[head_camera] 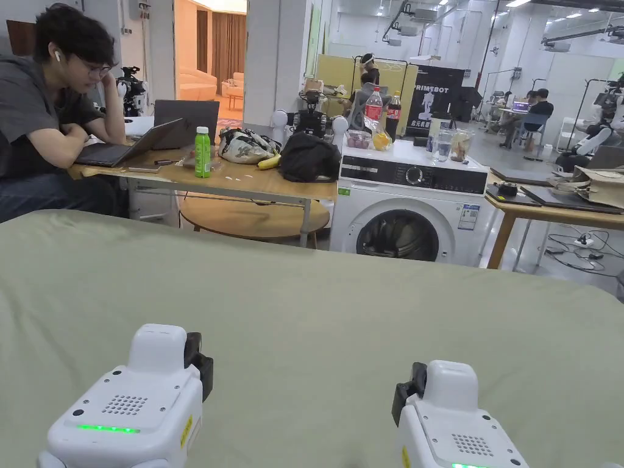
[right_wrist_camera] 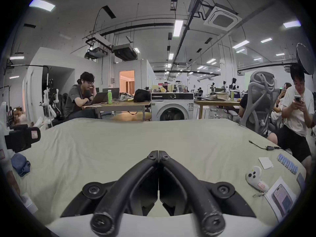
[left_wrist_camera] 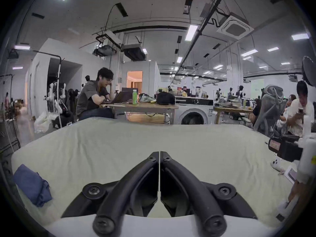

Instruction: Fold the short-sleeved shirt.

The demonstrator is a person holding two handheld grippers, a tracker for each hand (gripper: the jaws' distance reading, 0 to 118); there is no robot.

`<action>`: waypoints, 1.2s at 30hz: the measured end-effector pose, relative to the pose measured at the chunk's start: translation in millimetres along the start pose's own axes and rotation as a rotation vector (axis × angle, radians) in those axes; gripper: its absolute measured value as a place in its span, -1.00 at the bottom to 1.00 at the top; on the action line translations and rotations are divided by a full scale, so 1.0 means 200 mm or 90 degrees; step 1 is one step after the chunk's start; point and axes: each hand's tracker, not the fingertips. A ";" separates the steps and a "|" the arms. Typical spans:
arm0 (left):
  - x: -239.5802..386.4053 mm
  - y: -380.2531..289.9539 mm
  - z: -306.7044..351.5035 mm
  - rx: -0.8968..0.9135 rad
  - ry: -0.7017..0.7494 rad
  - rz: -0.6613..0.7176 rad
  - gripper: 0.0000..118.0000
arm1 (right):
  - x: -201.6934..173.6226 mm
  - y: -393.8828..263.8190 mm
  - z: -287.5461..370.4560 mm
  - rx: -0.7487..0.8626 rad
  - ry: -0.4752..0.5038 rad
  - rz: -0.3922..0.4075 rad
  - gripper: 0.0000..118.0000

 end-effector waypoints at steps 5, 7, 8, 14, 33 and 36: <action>-0.01 -0.01 0.03 0.008 -0.001 -0.003 -1.00 | -0.01 0.02 0.00 0.005 -0.002 -0.010 -1.00; -0.01 -0.02 0.03 0.006 0.001 0.001 -1.00 | -0.01 0.02 0.01 0.007 0.001 -0.010 -1.00; -0.02 -0.02 0.03 0.004 -0.001 0.004 -1.00 | -0.01 0.02 0.02 0.007 0.003 -0.010 -1.00; -0.08 0.00 0.01 -0.015 -0.015 0.038 -1.00 | -0.01 0.01 0.02 0.005 0.004 -0.005 -1.00; -0.09 -0.04 0.01 -0.026 0.005 0.028 0.39 | 0.02 -0.03 0.00 -0.023 -0.004 -0.032 0.40; -0.08 -0.06 0.04 -0.010 0.014 0.007 0.39 | 0.02 -0.05 0.02 -0.011 0.005 -0.018 0.40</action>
